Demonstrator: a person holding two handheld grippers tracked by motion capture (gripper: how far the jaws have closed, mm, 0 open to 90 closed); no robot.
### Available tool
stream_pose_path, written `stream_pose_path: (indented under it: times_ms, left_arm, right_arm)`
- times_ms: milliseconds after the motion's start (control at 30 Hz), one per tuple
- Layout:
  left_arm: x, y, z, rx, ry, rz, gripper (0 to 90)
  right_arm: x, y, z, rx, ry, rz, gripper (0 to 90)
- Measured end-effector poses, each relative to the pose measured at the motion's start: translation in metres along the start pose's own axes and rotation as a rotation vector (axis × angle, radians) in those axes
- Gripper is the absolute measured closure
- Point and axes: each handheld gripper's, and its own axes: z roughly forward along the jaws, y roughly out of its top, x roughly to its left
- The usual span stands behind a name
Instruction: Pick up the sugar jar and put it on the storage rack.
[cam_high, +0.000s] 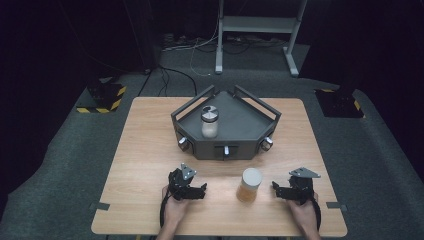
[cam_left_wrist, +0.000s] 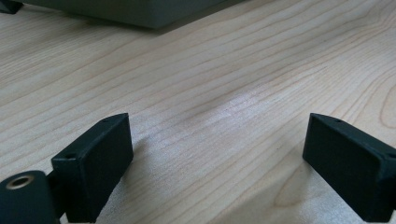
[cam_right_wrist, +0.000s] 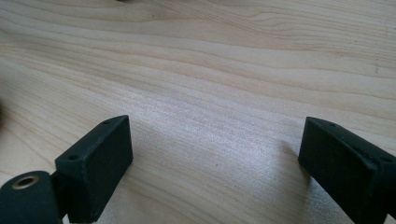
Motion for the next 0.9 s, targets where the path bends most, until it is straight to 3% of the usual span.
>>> stream_pose_path:
  times_ms: [567,900]
  left_arm:
    - [-0.0019,-0.0011,0.0005,-0.006,0.009,-0.001,9.3]
    - [-0.0018,-0.0011,0.0000,-0.007,0.012,-0.003,10.4]
  right_arm:
    - [-0.0011,0.0000,0.0001,0.001,0.006,0.001,9.3]
    - [-0.0022,0.0020,0.0013,0.011,0.020,-0.015,4.6]
